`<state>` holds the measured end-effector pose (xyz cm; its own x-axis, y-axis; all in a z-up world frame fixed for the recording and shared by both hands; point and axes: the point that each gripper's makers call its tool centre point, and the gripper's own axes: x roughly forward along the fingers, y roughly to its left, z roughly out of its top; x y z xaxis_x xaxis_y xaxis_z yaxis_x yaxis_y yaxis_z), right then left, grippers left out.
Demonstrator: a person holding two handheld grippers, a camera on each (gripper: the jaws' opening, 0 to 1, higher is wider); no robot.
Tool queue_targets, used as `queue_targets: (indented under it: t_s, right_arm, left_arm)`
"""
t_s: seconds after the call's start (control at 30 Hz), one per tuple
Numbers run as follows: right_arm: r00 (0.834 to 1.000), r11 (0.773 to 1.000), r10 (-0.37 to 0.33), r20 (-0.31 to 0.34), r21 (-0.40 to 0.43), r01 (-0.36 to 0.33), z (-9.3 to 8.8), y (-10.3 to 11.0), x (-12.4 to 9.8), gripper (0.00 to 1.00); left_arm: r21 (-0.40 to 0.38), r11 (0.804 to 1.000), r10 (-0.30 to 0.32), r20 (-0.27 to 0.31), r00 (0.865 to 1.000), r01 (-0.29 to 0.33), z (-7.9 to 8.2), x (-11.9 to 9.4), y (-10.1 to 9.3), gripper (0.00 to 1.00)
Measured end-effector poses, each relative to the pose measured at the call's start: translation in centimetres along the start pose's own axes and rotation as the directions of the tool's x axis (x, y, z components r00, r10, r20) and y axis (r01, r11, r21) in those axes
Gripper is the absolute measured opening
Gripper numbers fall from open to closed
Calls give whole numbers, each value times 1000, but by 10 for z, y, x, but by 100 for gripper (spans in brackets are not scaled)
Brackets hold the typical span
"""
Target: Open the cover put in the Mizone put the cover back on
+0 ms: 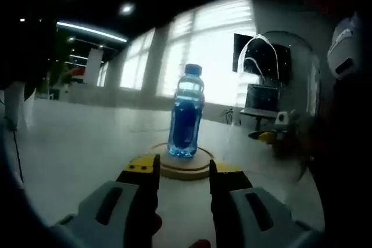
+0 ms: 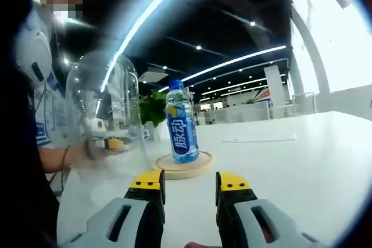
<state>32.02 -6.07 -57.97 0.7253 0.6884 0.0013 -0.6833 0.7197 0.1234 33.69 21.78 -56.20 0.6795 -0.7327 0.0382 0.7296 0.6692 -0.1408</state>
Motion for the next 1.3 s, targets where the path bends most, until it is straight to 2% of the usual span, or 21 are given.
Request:
queue_targets:
  t_s: [0.17, 0.27, 0.33, 0.4, 0.47, 0.57, 0.6, 0.67, 0.83, 0.97, 1.1, 1.2, 1.3]
  right_arm:
    - [995, 995, 100, -16, -9, -100, 4, 16, 1, 32]
    - [983, 983, 182, -35, -17, -182, 6, 30, 0, 34]
    - [976, 977, 211, -49, -27, -212, 7, 35, 0, 36]
    - [966, 967, 252, -61, -26, -254, 8, 41, 0, 42]
    - [952, 954, 299, -60, -18, -301, 12, 48, 0, 47]
    - [937, 938, 343, -65, -30, -346, 17, 56, 1, 50]
    - [925, 926, 375, -68, -25, -377, 19, 61, 1, 51]
    - [913, 914, 402, -73, -28, -404, 22, 66, 3, 53]
    - [869, 870, 488, -78, -37, -492, 31, 85, 9, 60]
    - [842, 843, 531, -97, -49, -536, 31, 96, 16, 63]
    - [833, 834, 545, -96, -46, -550, 31, 102, 25, 69]
    - [828, 829, 554, -89, -33, -558, 32, 106, 31, 74]
    - [814, 815, 574, -88, -33, -579, 30, 113, 33, 76]
  left_arm:
    - [-12, 998, -55, -24, 998, 55, 3, -12, -10, 36]
    - [-32, 996, -87, -39, 995, 86, 3, -18, -16, 41]
    - [-31, 993, -117, -48, 992, 116, 4, -22, -23, 43]
    - [-45, 984, -175, -53, 983, 172, 9, -25, -38, 47]
    - [-60, 974, -222, -58, 973, 219, 13, -29, -49, 49]
    - [-58, 966, -257, -53, 965, 254, 19, -32, -59, 51]
    - [-54, 963, -268, -53, 962, 266, 21, -31, -63, 51]
    - [-39, 957, -290, -60, 955, 288, 22, -29, -71, 53]
    - [-15, 942, -335, -99, 937, 335, 19, -20, -95, 65]
    - [-12, 938, -347, -99, 933, 347, 21, -15, -101, 71]
    - [-9, 937, -349, -81, 934, 349, 24, -8, -105, 72]
    - [-22, 930, -369, -62, 928, 368, 26, -5, -112, 76]
    - [-1, 930, -367, -81, 927, 368, 20, -2, -114, 77]
